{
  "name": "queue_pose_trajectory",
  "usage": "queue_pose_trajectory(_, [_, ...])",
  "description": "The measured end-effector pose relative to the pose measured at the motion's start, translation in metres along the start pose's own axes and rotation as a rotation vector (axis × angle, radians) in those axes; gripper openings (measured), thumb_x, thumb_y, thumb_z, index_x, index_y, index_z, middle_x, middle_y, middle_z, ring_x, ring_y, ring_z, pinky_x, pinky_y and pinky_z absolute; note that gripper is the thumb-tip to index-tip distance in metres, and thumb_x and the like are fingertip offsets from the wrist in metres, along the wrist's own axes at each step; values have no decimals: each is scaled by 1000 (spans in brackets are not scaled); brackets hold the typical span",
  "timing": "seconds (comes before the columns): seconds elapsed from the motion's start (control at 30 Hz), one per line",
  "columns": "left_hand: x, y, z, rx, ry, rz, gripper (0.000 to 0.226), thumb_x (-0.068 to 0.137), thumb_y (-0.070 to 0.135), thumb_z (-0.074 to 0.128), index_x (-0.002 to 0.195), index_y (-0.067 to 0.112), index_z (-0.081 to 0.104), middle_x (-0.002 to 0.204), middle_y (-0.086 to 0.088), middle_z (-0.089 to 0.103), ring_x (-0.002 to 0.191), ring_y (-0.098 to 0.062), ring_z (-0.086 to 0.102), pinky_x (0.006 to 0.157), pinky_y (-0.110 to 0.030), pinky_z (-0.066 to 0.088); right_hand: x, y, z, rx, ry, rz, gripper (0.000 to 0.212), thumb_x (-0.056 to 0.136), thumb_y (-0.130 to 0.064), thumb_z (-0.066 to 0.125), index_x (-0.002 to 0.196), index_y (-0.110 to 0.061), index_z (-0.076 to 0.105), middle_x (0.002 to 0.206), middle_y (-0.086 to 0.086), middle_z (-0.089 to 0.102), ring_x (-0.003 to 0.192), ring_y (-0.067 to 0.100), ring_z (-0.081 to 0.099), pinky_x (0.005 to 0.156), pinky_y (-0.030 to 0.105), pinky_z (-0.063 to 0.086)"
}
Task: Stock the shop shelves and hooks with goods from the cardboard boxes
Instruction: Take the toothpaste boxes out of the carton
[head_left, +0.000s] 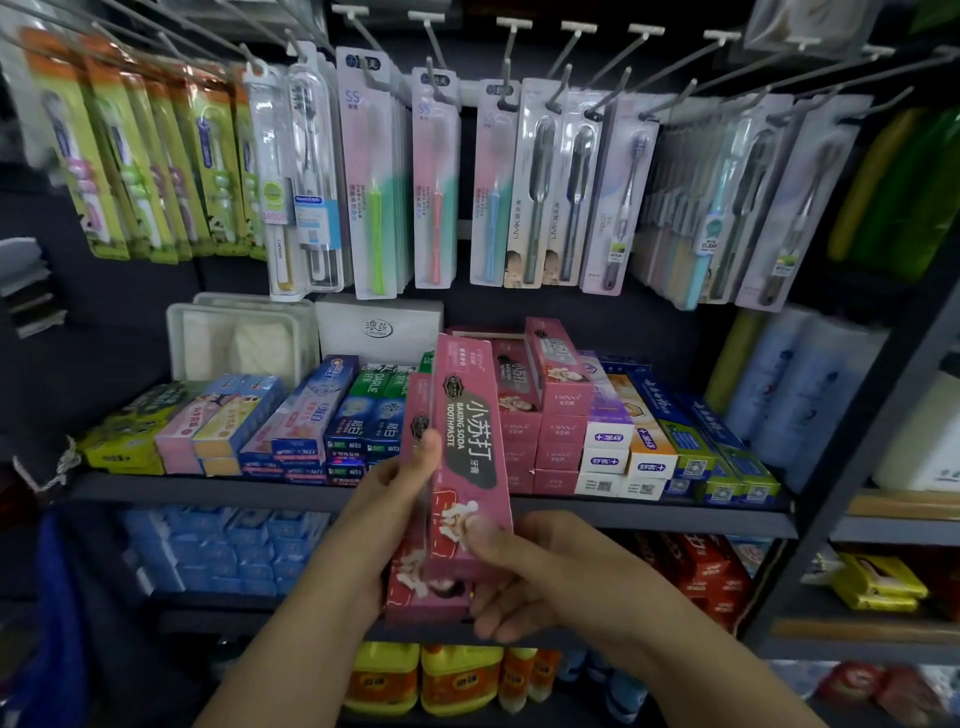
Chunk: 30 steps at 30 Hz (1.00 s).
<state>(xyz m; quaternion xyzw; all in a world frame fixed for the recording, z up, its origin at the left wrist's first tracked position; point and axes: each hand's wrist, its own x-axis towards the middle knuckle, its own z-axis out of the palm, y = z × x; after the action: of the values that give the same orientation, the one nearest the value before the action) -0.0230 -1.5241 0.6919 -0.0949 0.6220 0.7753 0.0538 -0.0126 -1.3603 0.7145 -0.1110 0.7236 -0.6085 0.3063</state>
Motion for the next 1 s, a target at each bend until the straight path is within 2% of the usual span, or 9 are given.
queue_pose_trajectory(0.1, [2,6,-1,21,63,13,40,83,43,63,111,14,62,87,-12,75,77,-31,71,71,-36,54,2,-3,-8,144,92,-87,31,91,-33,56,95,-4,63,69,10,64,58,14,60,55,19,51])
queue_pose_trajectory(0.17, [10,15,-4,48,135,1,16,86,21,61,99,13,59,71,-8,71,62,-25,66,62,-30,50,12,-9,-21,164,198,-102,33,91,-35,56,99,-4,63,66,6,63,56,12,57,53,19,48])
queue_pose_trajectory(0.23, [21,32,-8,77,151,-1,2,85,15,57,86,13,56,69,-7,64,60,-22,59,61,-28,47,30,-16,-37,140,317,-81,34,90,-39,59,99,-7,64,65,3,62,55,10,55,53,19,45])
queue_pose_trajectory(0.37, [56,59,-12,93,136,-40,8,85,18,55,80,12,56,62,-7,62,57,-22,55,63,-30,46,68,-30,-60,151,454,-13,37,86,-42,66,97,-6,63,56,2,59,48,10,49,48,20,41])
queue_pose_trajectory(0.53, [106,69,-6,200,126,21,10,88,14,61,95,8,61,68,-9,68,55,-20,64,56,-30,53,95,-31,-65,210,558,34,44,83,-42,70,101,-3,58,59,6,59,47,11,47,46,21,42])
queue_pose_trajectory(0.67, [135,71,-1,203,153,48,30,84,14,67,111,2,60,81,-15,69,61,-24,66,54,-30,55,104,-27,-63,386,628,-43,34,83,-38,71,96,-10,59,71,7,65,52,12,56,56,24,53])
queue_pose_trajectory(0.77, [149,74,5,163,164,56,32,86,13,64,114,0,57,76,-14,66,56,-22,63,48,-28,55,108,-24,-58,535,665,-102,22,84,-31,71,87,-16,54,80,9,68,60,14,63,63,26,58])
queue_pose_trajectory(0.9, [163,76,13,174,178,83,30,87,14,63,113,0,56,80,-16,66,54,-22,62,45,-25,53,114,-20,-56,645,689,-107,34,84,-29,71,105,-8,55,87,13,71,67,14,70,66,24,60])
queue_pose_trajectory(1.0, [170,76,20,203,193,133,18,88,11,60,102,1,58,80,-15,66,57,-21,63,50,-27,54,118,-20,-56,678,712,-116,35,84,-29,71,106,-8,54,83,10,72,66,13,71,78,29,59])
